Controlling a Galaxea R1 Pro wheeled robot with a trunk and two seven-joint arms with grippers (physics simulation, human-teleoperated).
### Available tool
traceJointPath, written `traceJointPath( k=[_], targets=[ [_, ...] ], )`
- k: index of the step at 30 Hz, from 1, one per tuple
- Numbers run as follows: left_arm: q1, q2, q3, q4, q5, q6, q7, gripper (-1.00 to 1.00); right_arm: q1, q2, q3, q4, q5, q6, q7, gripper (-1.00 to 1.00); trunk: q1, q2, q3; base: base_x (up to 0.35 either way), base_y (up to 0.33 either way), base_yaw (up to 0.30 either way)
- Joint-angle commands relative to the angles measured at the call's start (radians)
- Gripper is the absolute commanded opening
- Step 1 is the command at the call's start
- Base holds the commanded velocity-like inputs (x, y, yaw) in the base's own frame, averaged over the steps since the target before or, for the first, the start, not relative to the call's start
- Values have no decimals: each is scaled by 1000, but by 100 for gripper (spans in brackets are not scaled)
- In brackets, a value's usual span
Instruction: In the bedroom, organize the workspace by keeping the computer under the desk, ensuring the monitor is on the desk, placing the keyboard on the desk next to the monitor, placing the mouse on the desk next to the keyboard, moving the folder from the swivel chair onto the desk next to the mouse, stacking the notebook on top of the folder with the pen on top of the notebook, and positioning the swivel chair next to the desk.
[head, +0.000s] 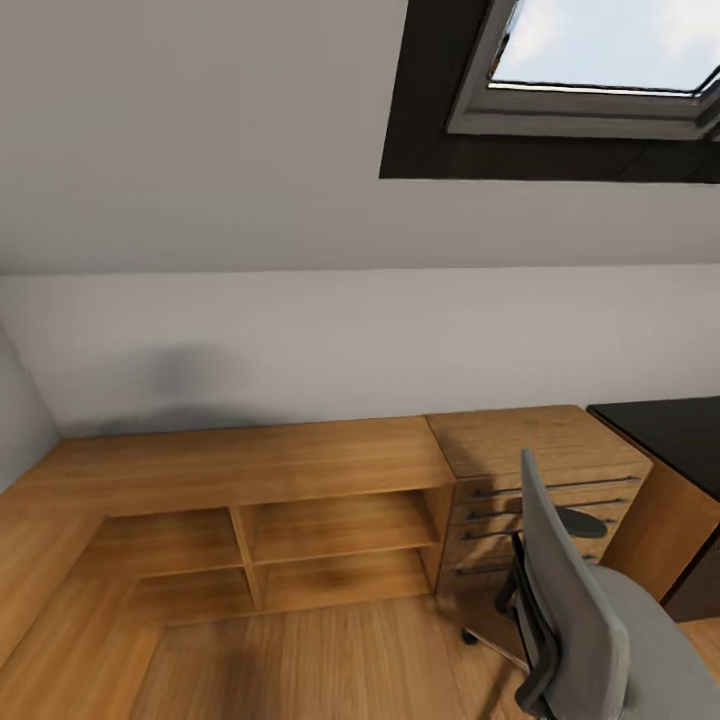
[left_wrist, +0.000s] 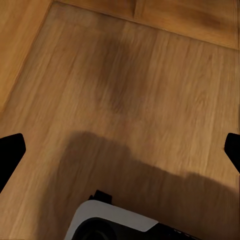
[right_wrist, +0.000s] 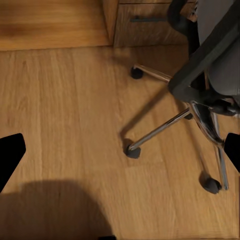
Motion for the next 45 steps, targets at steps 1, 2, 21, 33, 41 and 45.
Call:
traceJointPath(
  k=[1, 2, 21, 33, 41, 45],
  targets=[
    [-1, 0, -1, 0, 0, -3, 2, 100, -1, 0, 2, 2, 6, -2, -8, 100, 1, -2, -2, 7, 4, -273],
    [-1, 0, 0, 0, 0, -3, 2, 100, -1, 0, 2, 2, 6, -2, -8, 100, 1, -2, -1, 5, 3, -273],
    [-1, -1, -1, 0, 0, -2, 2, 100, -1, 0, 2, 2, 6, -2, -8, 100, 1, -2, 6, 10, 69, -273],
    [-1, -1, -1, 0, 0, -2, 2, 100, -1, 0, 2, 2, 6, -2, -8, 100, 1, -2, 2, 28, 72, -254],
    [-1, -1, -1, 0, 0, -2, 2, 100, -1, 0, 2, 2, 6, -2, -8, 100, 1, -2, -8, 1, 132, -190],
    [-1, -1, -1, 0, 1, -2, 2, 100, -1, 0, 2, 2, 6, -2, -8, 100, 1, -2, -12, 0, 83, -180]
  ],
)
